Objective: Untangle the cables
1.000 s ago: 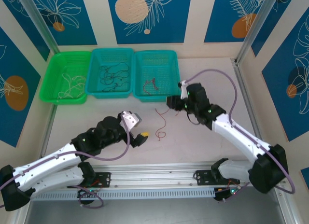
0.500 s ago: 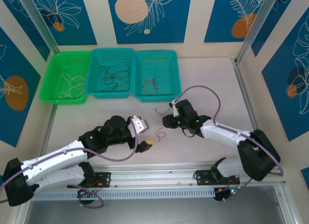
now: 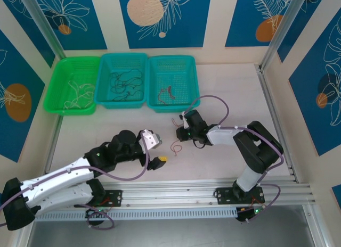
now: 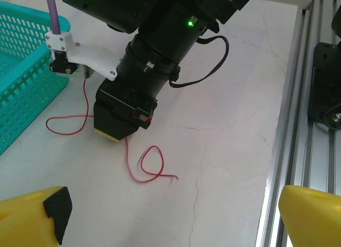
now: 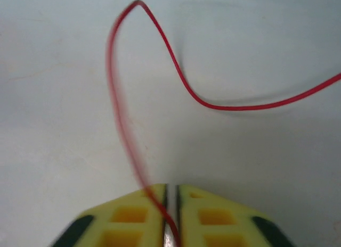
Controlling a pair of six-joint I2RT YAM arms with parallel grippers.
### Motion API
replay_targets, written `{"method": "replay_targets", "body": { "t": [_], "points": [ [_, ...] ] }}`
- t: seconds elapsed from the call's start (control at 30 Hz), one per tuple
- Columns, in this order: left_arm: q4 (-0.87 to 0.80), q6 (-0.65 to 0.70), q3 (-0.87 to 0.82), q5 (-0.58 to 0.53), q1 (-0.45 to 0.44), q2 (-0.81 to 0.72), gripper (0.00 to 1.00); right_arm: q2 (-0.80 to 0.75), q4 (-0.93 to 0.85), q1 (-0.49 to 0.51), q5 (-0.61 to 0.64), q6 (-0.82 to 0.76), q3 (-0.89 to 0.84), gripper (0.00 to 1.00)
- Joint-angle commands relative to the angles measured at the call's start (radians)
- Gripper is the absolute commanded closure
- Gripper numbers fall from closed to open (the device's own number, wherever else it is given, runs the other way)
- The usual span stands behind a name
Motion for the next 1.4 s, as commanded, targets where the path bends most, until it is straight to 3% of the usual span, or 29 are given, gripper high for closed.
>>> {"method": "replay_targets", "body": {
  "t": [0.0, 0.1, 0.37, 0.5, 0.6, 0.77, 1.0, 1.13, 1.23, 1.37],
  "points": [
    [0.051, -0.016, -0.026, -0.006, 0.007, -0.032, 0.0, -0.066, 0.003, 0.01, 0.017, -0.004, -0.028, 0.95],
    [0.069, -0.013, -0.031, -0.004, 0.007, -0.036, 0.0, -0.161, -0.024, 0.019, 0.018, -0.02, -0.065, 1.0],
    [0.132, -0.047, -0.019, 0.023, 0.007, -0.038, 0.0, -0.488, -0.186, 0.043, 0.062, -0.088, -0.091, 1.0],
    [0.2, -0.103, -0.016, 0.057, 0.007, -0.052, 0.0, -0.628, -0.283, 0.043, 0.103, -0.137, -0.028, 1.0],
    [0.25, -0.153, -0.013, 0.038, 0.007, -0.061, 0.0, -0.646, -0.325, 0.031, 0.126, -0.202, 0.072, 1.0],
    [0.226, -0.262, 0.018, -0.19, 0.007, -0.074, 0.0, -0.523, -0.28, -0.03, 0.084, -0.295, 0.259, 1.0],
    [0.105, -0.317, 0.085, -0.389, 0.007, -0.074, 0.0, -0.15, -0.229, -0.158, -0.069, -0.275, 0.594, 1.0],
    [-0.009, -0.373, 0.118, -0.538, 0.02, -0.063, 0.0, 0.074, -0.297, -0.183, -0.071, -0.265, 0.806, 1.0],
    [-0.087, -0.406, 0.134, -0.591, 0.042, -0.049, 0.0, 0.221, -0.369, -0.194, -0.082, -0.236, 0.96, 0.89],
    [-0.092, -0.436, 0.11, -0.578, 0.069, -0.071, 0.0, 0.352, -0.458, -0.205, -0.101, -0.18, 1.127, 0.62]
  ]
}}
